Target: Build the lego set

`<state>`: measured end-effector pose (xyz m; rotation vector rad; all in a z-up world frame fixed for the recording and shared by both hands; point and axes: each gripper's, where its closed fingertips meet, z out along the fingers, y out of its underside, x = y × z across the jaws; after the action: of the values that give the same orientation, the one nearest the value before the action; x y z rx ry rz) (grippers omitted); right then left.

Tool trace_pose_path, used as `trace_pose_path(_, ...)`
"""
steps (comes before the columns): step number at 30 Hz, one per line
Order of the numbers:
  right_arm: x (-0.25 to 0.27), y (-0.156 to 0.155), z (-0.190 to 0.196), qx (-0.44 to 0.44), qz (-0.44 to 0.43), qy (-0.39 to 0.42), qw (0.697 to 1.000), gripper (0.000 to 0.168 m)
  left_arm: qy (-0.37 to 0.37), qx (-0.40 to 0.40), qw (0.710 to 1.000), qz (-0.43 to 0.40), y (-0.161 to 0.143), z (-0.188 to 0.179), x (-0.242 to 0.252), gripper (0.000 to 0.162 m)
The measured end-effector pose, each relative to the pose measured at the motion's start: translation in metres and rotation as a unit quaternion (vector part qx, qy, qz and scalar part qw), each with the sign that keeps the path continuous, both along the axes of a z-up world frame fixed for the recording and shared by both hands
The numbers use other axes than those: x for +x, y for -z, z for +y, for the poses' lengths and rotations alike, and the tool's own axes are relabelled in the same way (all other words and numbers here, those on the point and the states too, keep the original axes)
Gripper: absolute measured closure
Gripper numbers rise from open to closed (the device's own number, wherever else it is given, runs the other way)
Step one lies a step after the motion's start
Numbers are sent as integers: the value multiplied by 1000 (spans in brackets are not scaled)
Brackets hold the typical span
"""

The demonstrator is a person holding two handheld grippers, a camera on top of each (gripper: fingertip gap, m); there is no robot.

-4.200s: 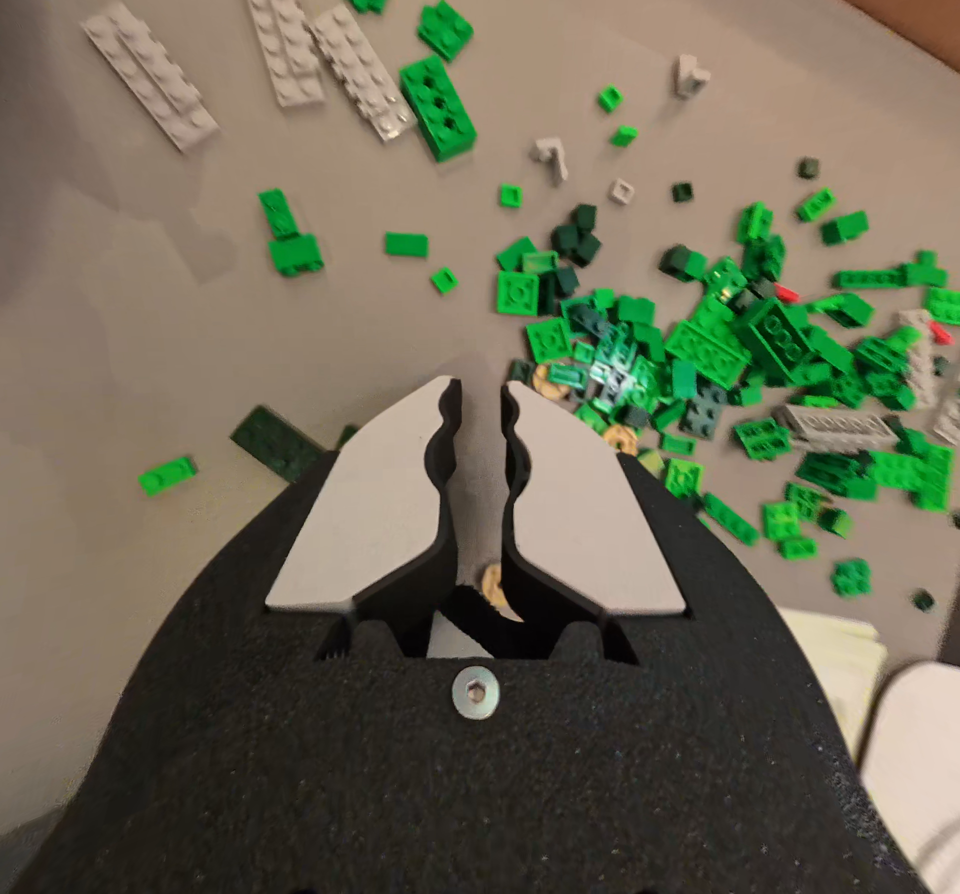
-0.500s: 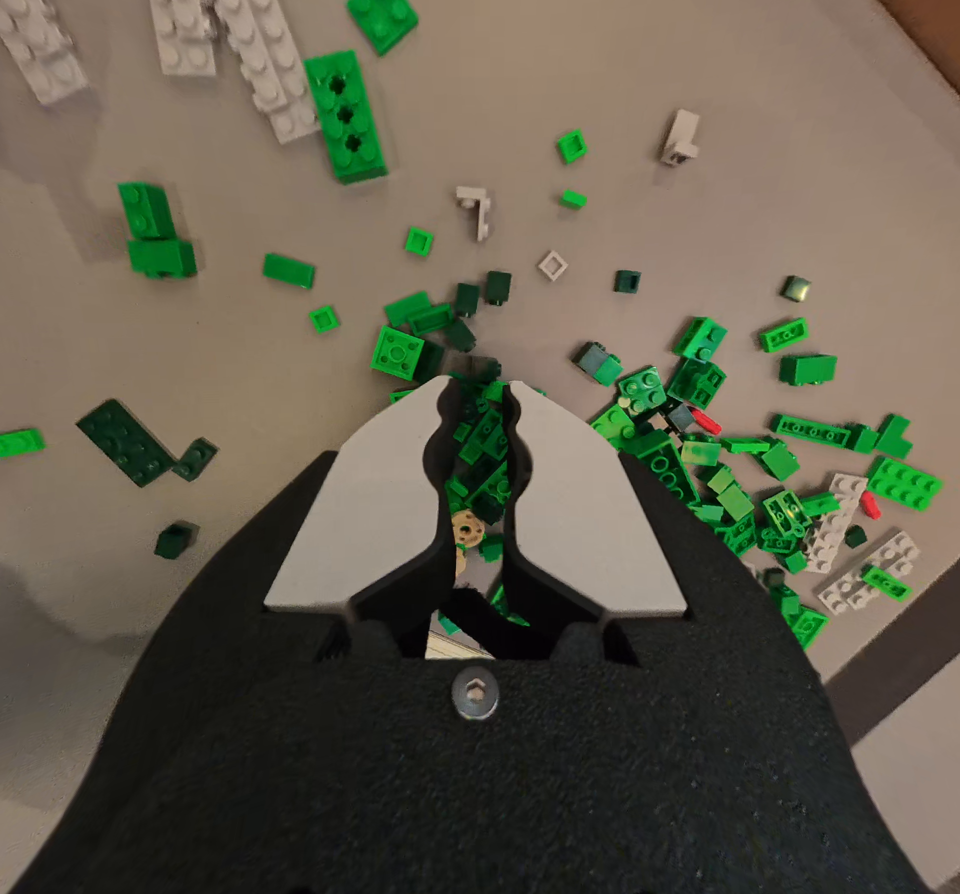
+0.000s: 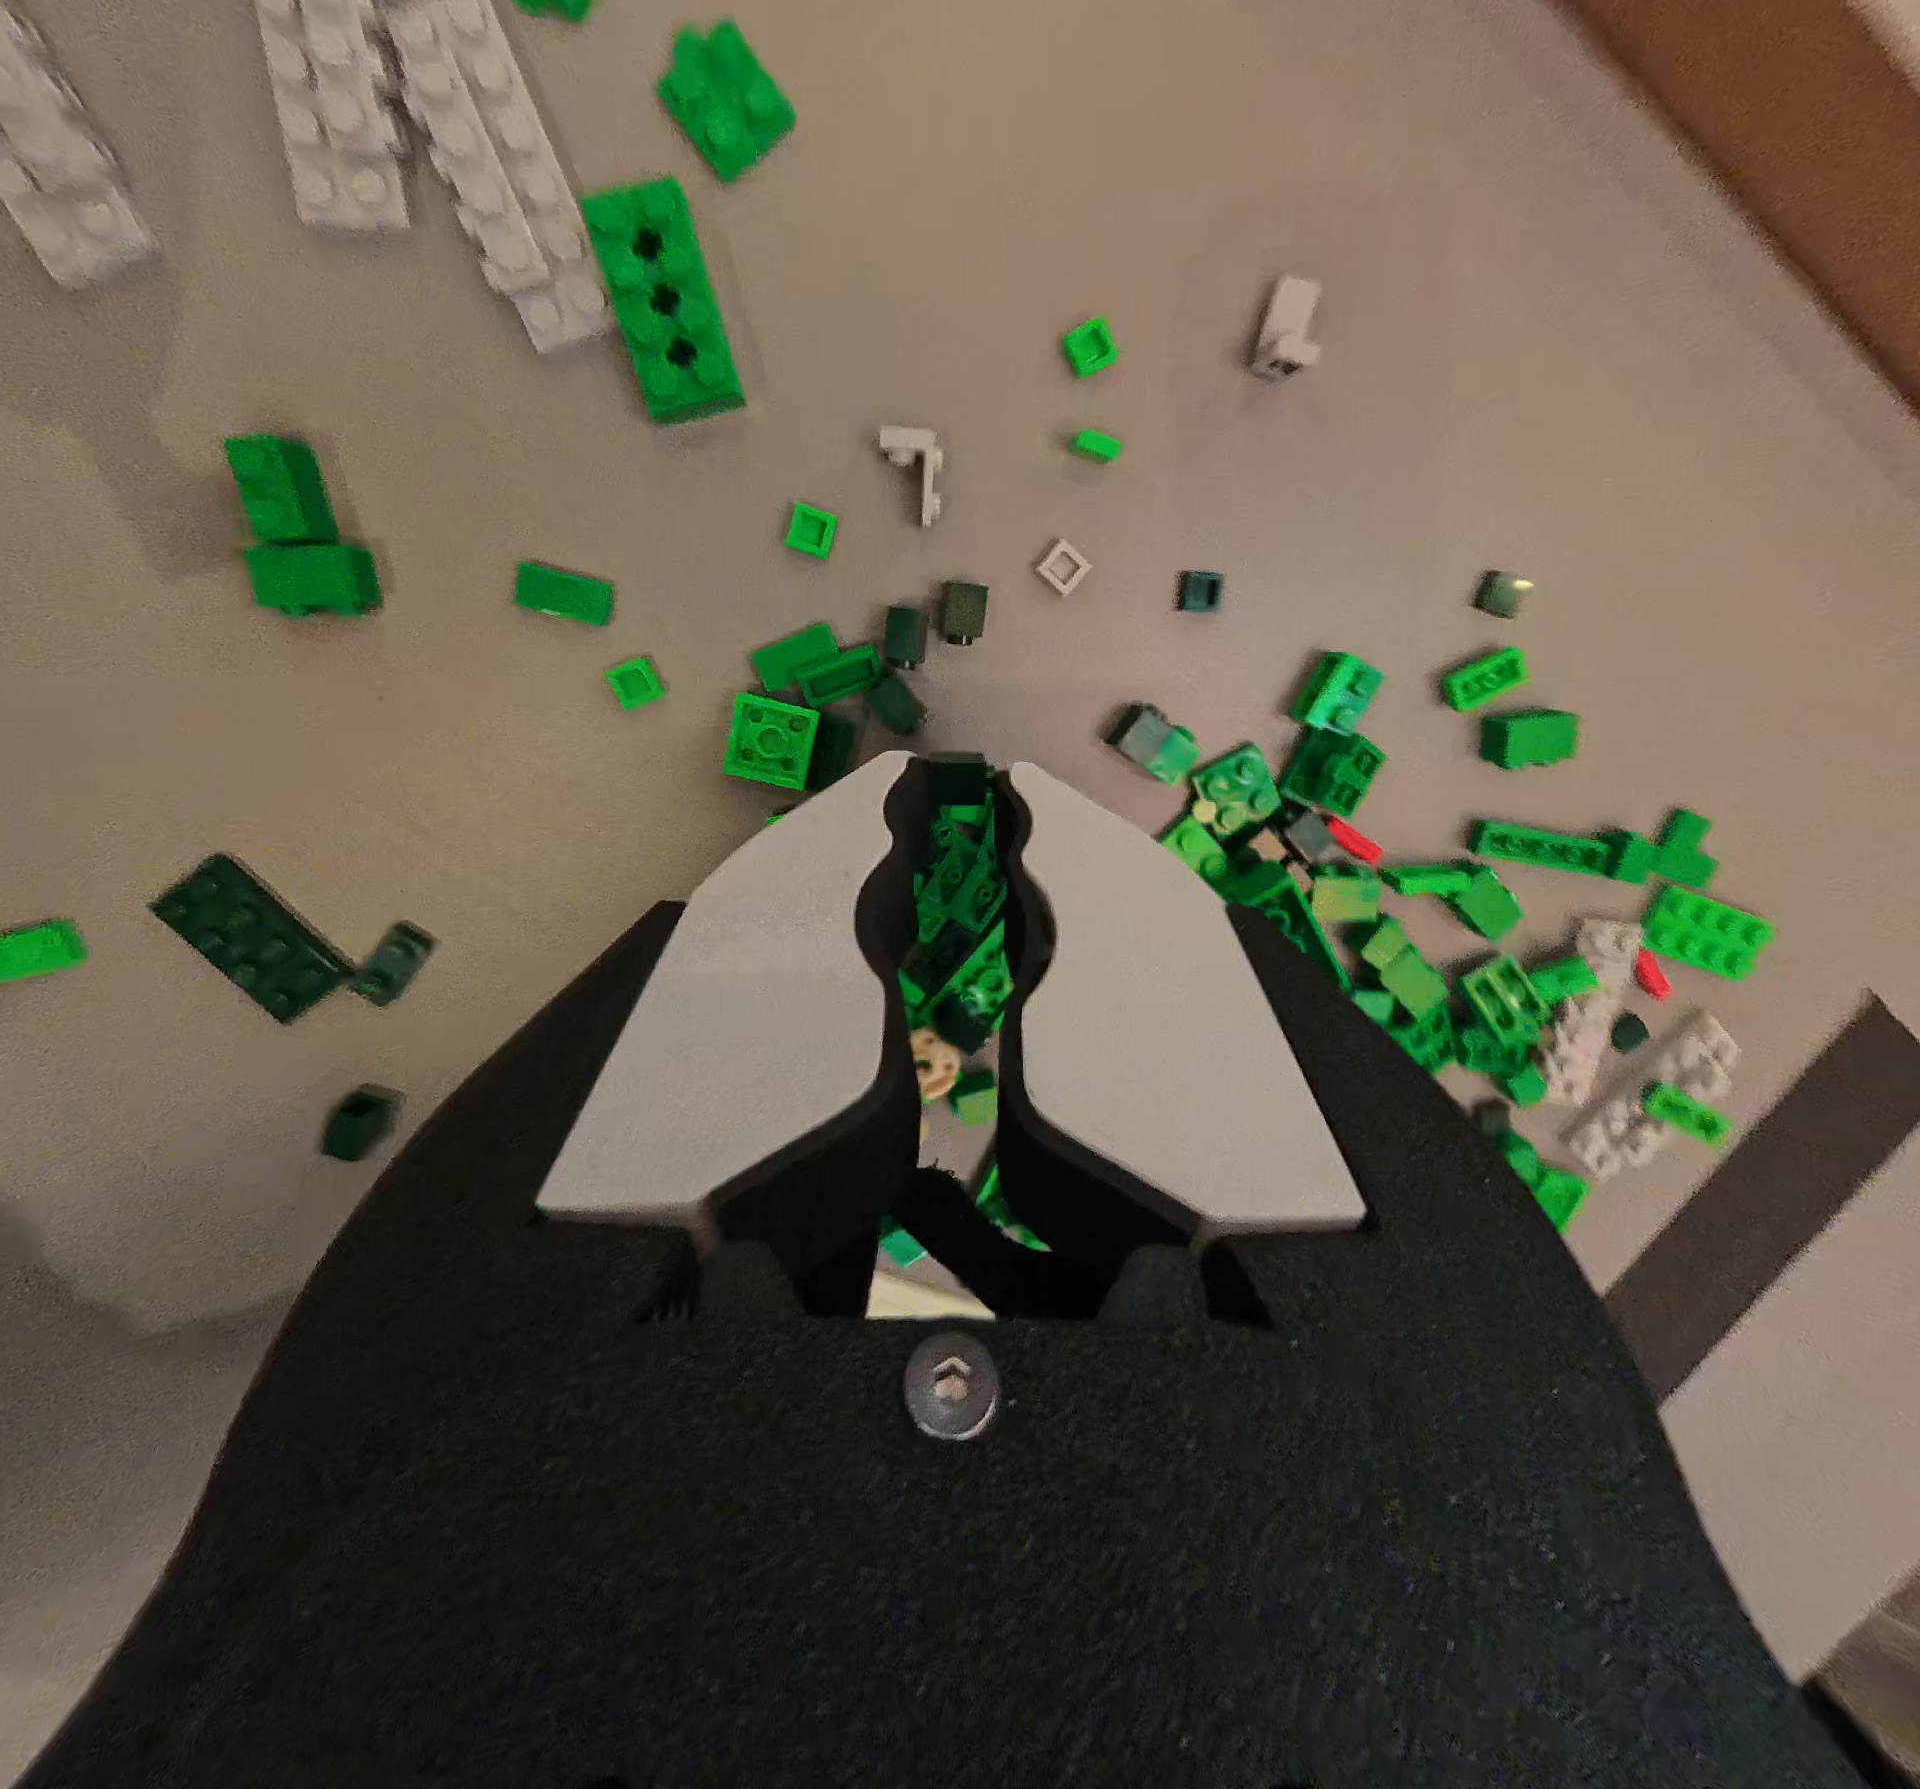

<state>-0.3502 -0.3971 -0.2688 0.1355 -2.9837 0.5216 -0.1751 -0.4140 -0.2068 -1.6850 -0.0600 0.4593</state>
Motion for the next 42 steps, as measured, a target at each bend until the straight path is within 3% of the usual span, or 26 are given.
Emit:
trace_pose_path(5, 47, -31, 24, -103, 41, 108, 988, 157, 4, 0, 1000, 3, 0, 1, 2, 154)
trace_pose_path(11, 143, -11, 126, -84, 90, 264, 957, 157, 31, -21, 999, 4, 5, 14, 11, 154)
trace_pose_path(17, 221, 23, 202, -36, 55, 374, 925, 156, 80, -24, 996, 25, -11, 60, 27, 154)
trace_pose_path(19, 223, 18, 205, -79, 53, 392, 915, 157, 102, -31, 994, 36, -16, 82, 29, 154)
trace_pose_path(22, 226, 16, 218, -70, 60, 403, 911, 157, 114, -49, 990, 74, -19, 110, 27, 154)
trace_pose_path(27, 233, 16, 217, -78, 44, 398, 913, 157, 111, -40, 988, 103, -19, 129, 22, 154)
trace_pose_path(31, 234, 14, 214, -94, 42, 395, 913, 156, 85, -36, 989, 117, -22, 116, 15, 154)
trace_pose_path(34, 234, 13, 211, -98, 43, 393, 913, 137, 46, -29, 990, 127, -29, 95, -2, 154)
trace_pose_path(37, 232, 5, 207, -124, 49, 387, 913, 131, -24, -20, 988, 150, -40, 57, -28, 154)
trace_pose_path(42, 210, -26, 184, -205, 92, 366, 903, 137, -153, -26, 974, 167, -38, -20, -78, 154)
